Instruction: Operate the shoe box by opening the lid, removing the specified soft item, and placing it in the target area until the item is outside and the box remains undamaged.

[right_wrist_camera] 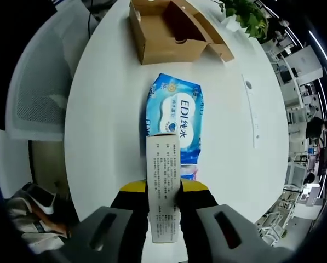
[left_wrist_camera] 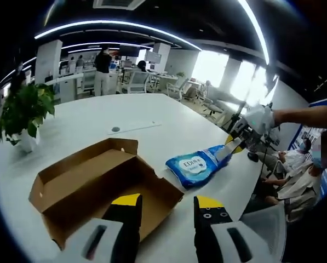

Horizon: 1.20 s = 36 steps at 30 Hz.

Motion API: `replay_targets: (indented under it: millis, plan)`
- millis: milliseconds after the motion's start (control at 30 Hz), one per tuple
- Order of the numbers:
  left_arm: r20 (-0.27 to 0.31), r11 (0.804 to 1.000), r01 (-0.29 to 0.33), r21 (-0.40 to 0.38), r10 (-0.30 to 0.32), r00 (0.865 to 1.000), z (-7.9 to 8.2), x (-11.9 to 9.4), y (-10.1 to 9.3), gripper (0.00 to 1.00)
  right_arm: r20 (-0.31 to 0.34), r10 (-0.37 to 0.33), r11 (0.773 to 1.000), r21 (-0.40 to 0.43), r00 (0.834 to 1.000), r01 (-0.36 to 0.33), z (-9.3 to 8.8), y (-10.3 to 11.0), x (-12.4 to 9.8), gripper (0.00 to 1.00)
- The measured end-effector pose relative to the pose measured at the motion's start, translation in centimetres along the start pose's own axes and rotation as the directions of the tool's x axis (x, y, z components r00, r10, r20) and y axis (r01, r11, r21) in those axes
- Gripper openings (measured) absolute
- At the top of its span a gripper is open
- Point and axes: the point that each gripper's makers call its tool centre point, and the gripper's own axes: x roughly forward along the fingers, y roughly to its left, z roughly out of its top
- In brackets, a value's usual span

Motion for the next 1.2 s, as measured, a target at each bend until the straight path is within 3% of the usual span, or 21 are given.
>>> replay_targets:
  millis: [167,400,633,800,967,1200]
  plan:
    - [-0.005,1.000,-0.017,-0.016,0.017,1.000,-0.5,-0.2,0.4,0.38,-0.013,0.003,1.000,-0.015,1.000,-0.003,-0.1,-0.8,0.0,0.18]
    - [0.002,0.998,-0.045,-0.037,0.045,0.999,-0.5,-0.8,1.2,0.38,-0.010,-0.002,1.000,0.022,1.000,0.002,-0.9,-3.6,0.2,0.18]
    - [-0.008,0.995,-0.081,-0.054,0.080,0.997,-1.1,-1.7,2.5,0.38,-0.015,0.000,0.996,0.089,1.000,0.001,-2.4,-6.7,1.0,0.18]
    - [-0.013,0.992,-0.106,-0.065,0.106,0.994,-1.1,-2.3,3.3,0.38,-0.045,0.003,0.993,0.114,0.999,0.002,-4.1,-8.4,2.8,0.18]
    - [-0.016,0.990,-0.125,-0.072,0.124,0.992,-1.0,-2.5,3.7,0.38,-0.079,0.013,0.993,0.115,0.997,-0.004,-5.2,-9.0,4.6,0.18]
    - [-0.027,0.988,-0.142,-0.068,0.140,0.990,-0.8,-2.6,4.0,0.38,-0.078,0.042,0.994,0.108,0.996,-0.034,-5.0,-8.8,6.7,0.18]
